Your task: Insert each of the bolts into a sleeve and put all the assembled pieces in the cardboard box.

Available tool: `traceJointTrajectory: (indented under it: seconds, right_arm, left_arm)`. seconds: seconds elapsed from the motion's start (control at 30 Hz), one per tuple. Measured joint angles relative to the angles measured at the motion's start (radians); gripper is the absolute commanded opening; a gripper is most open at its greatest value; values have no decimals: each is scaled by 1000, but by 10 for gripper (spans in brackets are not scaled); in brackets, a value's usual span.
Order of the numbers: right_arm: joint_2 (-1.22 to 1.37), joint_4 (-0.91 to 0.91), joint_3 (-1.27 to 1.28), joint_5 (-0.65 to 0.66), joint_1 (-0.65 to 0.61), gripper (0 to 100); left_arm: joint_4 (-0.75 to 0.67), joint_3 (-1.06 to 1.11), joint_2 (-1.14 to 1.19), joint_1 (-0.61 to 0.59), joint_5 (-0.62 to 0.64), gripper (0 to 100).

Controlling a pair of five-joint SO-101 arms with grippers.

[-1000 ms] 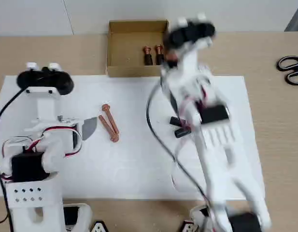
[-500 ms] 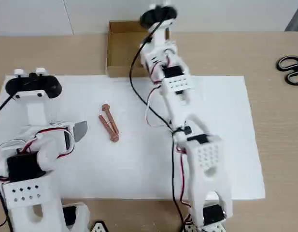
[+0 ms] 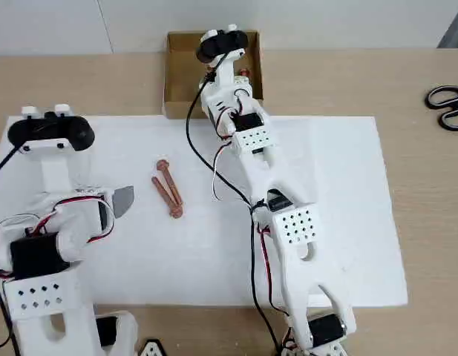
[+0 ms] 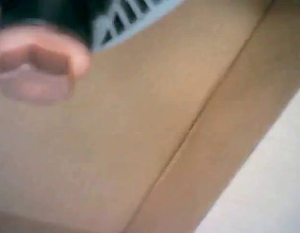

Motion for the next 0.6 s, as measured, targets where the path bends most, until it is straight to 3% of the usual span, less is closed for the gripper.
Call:
traceJointTrajectory:
  seconds: [0.07,0.23,0.6]
  right_arm:
    - [-2,17,-15,0,0,307]
    - [-3,77,-80,0,2,291]
    - [-75,554,-468,0,5,288]
  left_arm:
    - [0,0,0,0,0,295]
    - [0,0,0,0,0,295]
    - [0,0,0,0,-35,295]
